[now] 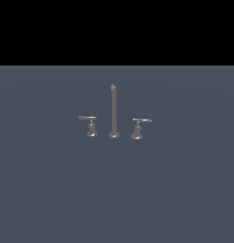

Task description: Turn on the faucet by rotating a designated handle.

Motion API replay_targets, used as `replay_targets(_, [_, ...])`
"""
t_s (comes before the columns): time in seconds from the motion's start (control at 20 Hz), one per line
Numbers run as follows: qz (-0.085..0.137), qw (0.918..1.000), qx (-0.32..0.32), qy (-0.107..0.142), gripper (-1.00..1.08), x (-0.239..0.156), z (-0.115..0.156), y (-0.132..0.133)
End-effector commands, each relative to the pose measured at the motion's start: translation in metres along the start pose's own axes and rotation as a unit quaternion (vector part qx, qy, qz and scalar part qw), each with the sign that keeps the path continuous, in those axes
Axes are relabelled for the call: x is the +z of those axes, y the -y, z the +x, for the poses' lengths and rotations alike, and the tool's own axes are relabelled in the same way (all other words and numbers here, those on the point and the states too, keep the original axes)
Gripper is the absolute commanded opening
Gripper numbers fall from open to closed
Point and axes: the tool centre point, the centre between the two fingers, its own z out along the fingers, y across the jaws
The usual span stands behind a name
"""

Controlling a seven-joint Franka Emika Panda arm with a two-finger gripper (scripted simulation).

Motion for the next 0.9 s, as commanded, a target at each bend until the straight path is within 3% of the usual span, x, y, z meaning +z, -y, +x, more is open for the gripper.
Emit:
replay_targets(0.0, [0.000, 1.0000, 0.000, 0.000, -1.00, 0.000, 0.000, 0.000])
replay_targets(0.85, [0.001, 0.9973, 0.074, 0.001, -1.00, 0.034, 0.013, 0.032])
